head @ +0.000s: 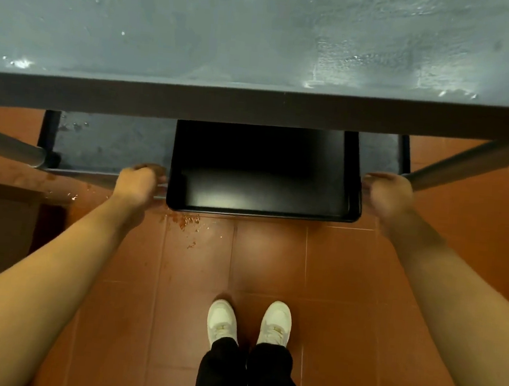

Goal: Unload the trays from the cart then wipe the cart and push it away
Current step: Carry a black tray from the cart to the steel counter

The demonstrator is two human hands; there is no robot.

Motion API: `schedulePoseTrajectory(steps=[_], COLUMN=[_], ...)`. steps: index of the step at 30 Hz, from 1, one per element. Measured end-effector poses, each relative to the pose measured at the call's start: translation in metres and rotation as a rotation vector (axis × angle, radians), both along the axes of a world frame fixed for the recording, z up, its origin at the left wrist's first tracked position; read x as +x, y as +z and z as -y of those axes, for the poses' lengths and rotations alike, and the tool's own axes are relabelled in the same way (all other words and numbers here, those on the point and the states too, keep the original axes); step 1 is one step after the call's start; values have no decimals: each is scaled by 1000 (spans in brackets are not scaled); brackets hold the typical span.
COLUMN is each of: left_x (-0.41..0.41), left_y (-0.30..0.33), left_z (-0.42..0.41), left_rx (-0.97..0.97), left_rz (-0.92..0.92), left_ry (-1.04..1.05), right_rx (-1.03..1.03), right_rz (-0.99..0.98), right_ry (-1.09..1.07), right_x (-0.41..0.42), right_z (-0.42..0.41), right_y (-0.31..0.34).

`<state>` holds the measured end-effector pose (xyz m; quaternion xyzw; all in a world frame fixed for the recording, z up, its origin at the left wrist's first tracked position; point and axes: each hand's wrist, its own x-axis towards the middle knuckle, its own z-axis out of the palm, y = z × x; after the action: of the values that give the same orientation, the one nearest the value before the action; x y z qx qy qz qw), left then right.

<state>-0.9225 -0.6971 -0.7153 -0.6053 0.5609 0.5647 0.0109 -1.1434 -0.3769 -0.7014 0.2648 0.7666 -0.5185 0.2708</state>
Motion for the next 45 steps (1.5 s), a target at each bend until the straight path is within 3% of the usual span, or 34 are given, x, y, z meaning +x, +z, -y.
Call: schedulePoseTrajectory(steps=[20,28,32,38,45], left_x=[10,43,42,15,-33], left_y=[3,-4,-4,-11,-16], left_z=[-22,-34,-29,-2,28], left_rx=[81,89,109,108,73], left_rz=[9,63,92,97,42], left_ry=[67,19,-20,-71,-106], right_rx=[67,83,86,110,102], right_rz=[125,88,103,144,136], right_ry=[149,315,294,236,314], right_x=[14,38,39,7,-32], right_z=[-10,-30,-30,-17,15], right_y=[8,5,5,-5,-11])
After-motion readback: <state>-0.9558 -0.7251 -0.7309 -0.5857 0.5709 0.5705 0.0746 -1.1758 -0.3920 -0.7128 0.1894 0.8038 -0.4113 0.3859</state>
